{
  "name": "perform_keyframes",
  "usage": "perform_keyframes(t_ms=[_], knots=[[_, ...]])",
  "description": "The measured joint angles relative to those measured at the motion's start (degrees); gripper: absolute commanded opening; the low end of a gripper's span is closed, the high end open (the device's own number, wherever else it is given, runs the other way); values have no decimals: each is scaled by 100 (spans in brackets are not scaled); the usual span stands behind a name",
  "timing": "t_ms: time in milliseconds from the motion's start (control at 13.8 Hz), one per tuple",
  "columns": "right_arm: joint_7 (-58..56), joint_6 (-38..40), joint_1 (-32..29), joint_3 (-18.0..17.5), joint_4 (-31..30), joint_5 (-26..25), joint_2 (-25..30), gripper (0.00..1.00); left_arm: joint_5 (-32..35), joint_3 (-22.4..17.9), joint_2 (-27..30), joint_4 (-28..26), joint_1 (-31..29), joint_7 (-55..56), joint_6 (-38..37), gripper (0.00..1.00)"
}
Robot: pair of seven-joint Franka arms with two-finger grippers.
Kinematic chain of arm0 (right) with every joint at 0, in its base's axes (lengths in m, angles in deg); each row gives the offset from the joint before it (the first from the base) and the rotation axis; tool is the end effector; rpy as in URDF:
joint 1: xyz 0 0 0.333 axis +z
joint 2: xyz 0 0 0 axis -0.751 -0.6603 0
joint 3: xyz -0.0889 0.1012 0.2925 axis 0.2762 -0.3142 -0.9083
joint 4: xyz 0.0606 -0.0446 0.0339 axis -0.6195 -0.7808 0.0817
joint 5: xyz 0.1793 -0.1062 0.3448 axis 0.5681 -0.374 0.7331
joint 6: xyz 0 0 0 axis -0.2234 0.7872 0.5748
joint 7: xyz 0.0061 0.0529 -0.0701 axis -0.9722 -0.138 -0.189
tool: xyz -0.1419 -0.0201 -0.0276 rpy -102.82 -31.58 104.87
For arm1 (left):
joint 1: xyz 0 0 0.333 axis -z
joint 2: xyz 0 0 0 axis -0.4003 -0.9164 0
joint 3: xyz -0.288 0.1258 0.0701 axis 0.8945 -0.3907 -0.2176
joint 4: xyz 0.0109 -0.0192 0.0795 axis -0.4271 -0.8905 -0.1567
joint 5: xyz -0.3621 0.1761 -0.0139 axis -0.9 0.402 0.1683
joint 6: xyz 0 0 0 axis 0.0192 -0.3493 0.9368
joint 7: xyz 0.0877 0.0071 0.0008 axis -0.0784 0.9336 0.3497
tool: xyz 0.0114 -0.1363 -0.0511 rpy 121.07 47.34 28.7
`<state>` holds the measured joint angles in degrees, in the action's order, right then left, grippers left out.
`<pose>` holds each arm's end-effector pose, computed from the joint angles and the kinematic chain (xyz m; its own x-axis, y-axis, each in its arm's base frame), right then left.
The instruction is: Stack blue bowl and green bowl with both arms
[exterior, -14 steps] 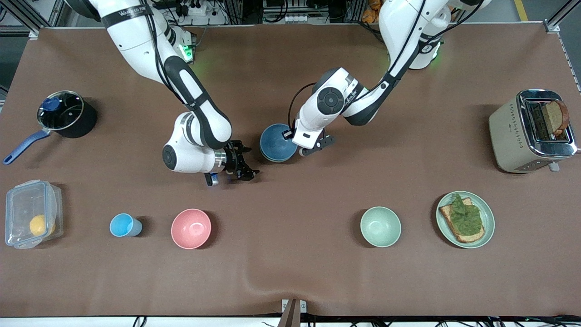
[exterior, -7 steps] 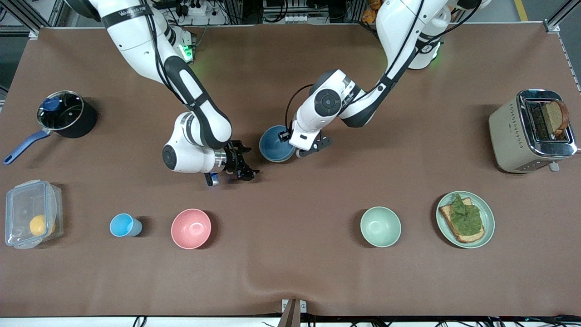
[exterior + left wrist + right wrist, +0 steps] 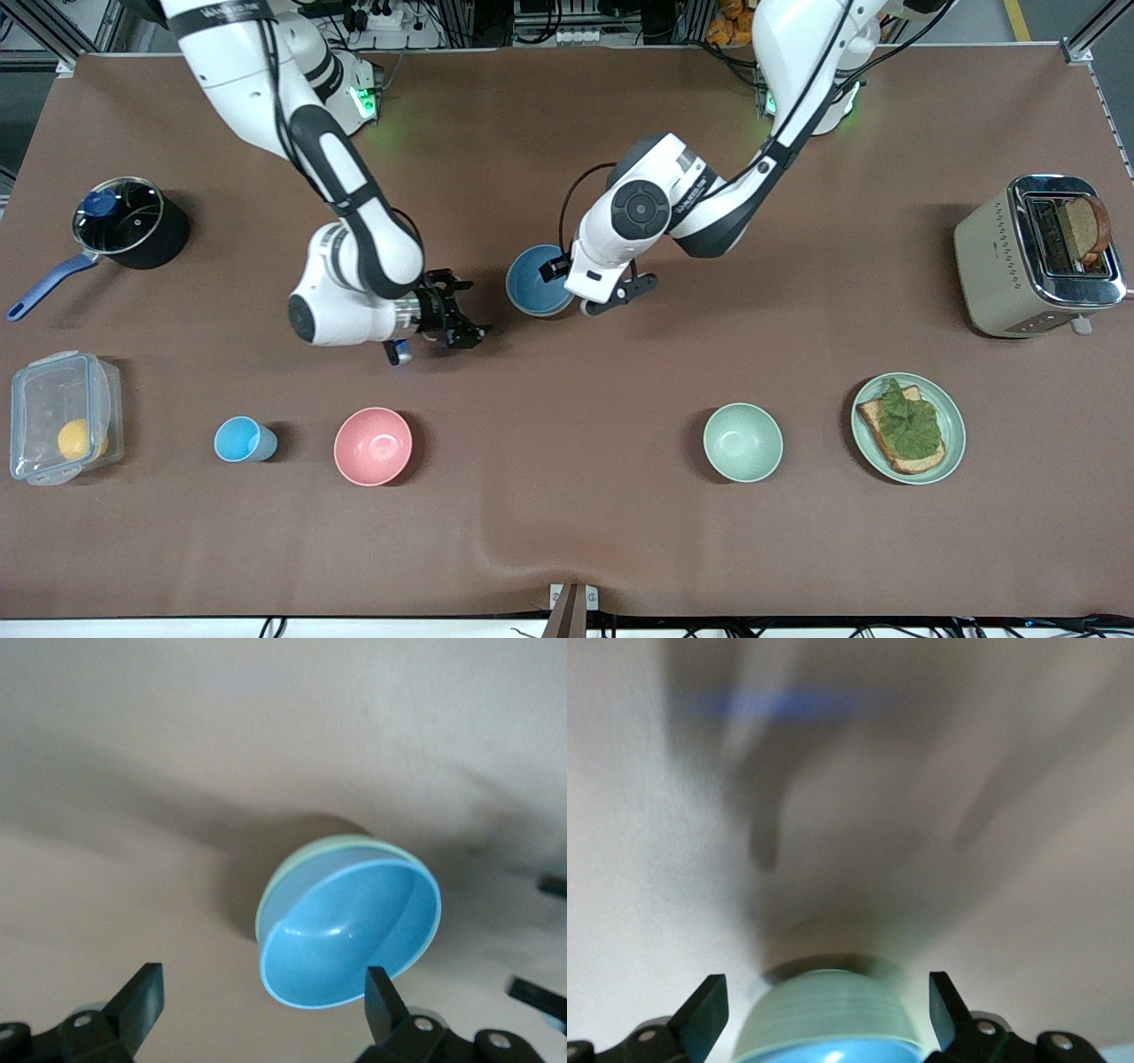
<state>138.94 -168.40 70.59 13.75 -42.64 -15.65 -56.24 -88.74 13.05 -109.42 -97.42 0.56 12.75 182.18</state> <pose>0.5417 0.2605 0.1581 0.2718 -0.7024 -0.6578 -0.8905 -0.4427 0.1048 0.4840 -0.4885 0.2699 0.8639 0.4036 -0.3012 0.4451 -0.8918 0.0815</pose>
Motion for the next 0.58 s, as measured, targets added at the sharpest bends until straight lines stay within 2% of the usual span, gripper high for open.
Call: perform_keyframes(t_ms=[290,581], knots=[[-27,1495,-505,360,274,-755,349,100,438,-18,267,159,-386,1,-584,100],[-38,3725,-1180,628,1595,-1914,481,100,1047,-41,373,212,-1140,2,-875,100]])
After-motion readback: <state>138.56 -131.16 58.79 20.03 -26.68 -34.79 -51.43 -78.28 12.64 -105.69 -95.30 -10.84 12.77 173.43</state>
